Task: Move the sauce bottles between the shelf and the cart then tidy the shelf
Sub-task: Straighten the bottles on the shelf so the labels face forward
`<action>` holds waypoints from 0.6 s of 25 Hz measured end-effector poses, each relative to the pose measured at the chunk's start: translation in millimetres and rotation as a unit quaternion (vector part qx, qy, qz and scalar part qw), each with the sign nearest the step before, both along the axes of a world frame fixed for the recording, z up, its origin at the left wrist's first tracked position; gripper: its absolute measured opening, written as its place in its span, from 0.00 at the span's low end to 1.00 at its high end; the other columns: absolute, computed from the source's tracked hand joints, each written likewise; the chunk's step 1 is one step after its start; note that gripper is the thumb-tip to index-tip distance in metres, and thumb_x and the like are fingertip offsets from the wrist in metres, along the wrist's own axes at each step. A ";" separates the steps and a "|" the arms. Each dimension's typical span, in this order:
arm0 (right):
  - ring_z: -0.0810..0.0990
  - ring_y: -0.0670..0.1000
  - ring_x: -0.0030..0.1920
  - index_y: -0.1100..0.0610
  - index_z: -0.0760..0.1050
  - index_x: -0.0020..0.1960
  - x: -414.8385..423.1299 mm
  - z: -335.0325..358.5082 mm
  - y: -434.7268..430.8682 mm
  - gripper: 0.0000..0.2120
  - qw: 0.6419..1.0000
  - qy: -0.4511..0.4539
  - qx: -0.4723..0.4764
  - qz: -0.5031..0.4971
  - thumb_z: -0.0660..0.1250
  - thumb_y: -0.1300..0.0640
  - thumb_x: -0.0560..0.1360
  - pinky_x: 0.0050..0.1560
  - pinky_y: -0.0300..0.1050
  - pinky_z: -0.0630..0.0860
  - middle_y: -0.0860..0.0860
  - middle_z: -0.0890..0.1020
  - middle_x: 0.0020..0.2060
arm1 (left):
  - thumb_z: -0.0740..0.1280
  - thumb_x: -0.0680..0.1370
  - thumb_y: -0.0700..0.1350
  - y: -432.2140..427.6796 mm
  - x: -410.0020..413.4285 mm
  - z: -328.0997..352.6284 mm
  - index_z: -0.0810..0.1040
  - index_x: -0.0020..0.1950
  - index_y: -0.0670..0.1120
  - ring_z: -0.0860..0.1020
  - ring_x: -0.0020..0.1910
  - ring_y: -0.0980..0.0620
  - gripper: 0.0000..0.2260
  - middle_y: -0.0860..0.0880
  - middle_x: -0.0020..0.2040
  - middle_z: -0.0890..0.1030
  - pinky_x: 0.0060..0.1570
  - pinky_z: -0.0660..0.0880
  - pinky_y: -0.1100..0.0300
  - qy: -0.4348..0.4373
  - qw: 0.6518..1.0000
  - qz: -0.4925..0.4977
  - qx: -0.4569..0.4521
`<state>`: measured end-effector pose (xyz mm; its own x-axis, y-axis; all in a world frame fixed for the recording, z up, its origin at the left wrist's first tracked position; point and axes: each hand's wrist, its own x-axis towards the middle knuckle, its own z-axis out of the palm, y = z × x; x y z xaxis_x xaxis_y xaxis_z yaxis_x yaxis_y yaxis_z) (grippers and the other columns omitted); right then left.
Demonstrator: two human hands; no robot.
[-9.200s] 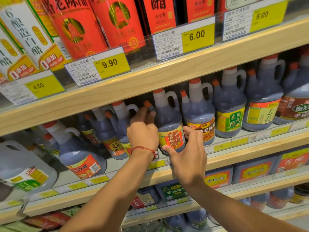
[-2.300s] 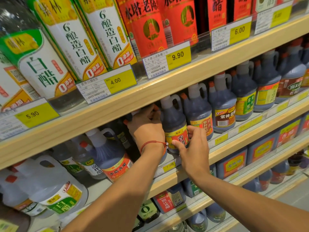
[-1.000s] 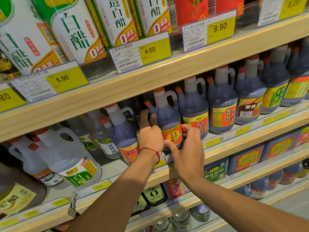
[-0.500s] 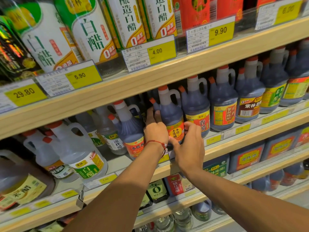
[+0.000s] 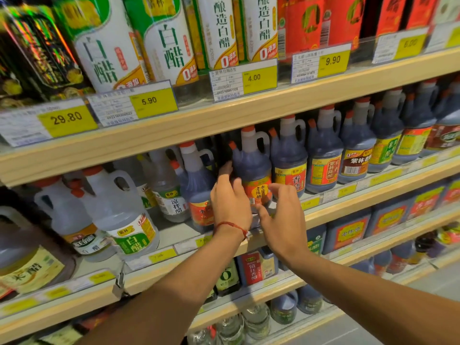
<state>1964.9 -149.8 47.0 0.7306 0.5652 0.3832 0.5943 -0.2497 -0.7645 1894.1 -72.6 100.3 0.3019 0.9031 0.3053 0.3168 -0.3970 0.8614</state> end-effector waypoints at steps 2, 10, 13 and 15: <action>0.74 0.46 0.60 0.53 0.71 0.66 -10.4 1.2 -3.8 0.19 1.000 -0.017 0.010 0.021 0.73 0.55 0.79 0.60 0.40 0.72 0.46 0.74 0.58 | 0.61 0.81 0.44 -5.2 -24.3 -4.7 0.74 0.59 0.48 0.80 0.50 0.48 0.08 0.48 0.52 0.81 0.49 0.77 0.53 -0.046 0.997 0.021 0.058; 0.74 0.45 0.61 0.55 0.69 0.71 -56.6 4.3 50.1 0.34 0.991 0.073 0.040 0.101 0.80 0.51 0.71 0.65 0.46 0.76 0.46 0.73 0.61 | 0.69 0.78 0.46 40.9 -68.8 4.2 0.74 0.64 0.39 0.75 0.57 0.43 0.18 0.41 0.58 0.77 0.55 0.68 0.61 -0.060 0.995 0.080 0.032; 0.74 0.48 0.62 0.54 0.67 0.72 -66.4 -6.3 64.8 0.41 0.991 0.090 0.035 0.093 0.83 0.47 0.66 0.64 0.51 0.78 0.47 0.72 0.62 | 0.71 0.76 0.51 59.4 -74.3 -5.0 0.77 0.64 0.48 0.79 0.57 0.45 0.18 0.46 0.57 0.82 0.57 0.76 0.54 -0.085 0.995 0.048 0.023; 0.75 0.49 0.62 0.53 0.66 0.72 -66.3 -12.7 68.2 0.43 0.993 0.085 0.045 0.067 0.84 0.47 0.65 0.63 0.52 0.78 0.47 0.72 0.61 | 0.73 0.74 0.50 69.5 -75.0 -10.3 0.78 0.63 0.50 0.80 0.57 0.50 0.18 0.51 0.56 0.83 0.58 0.78 0.50 -0.109 0.994 0.017 0.018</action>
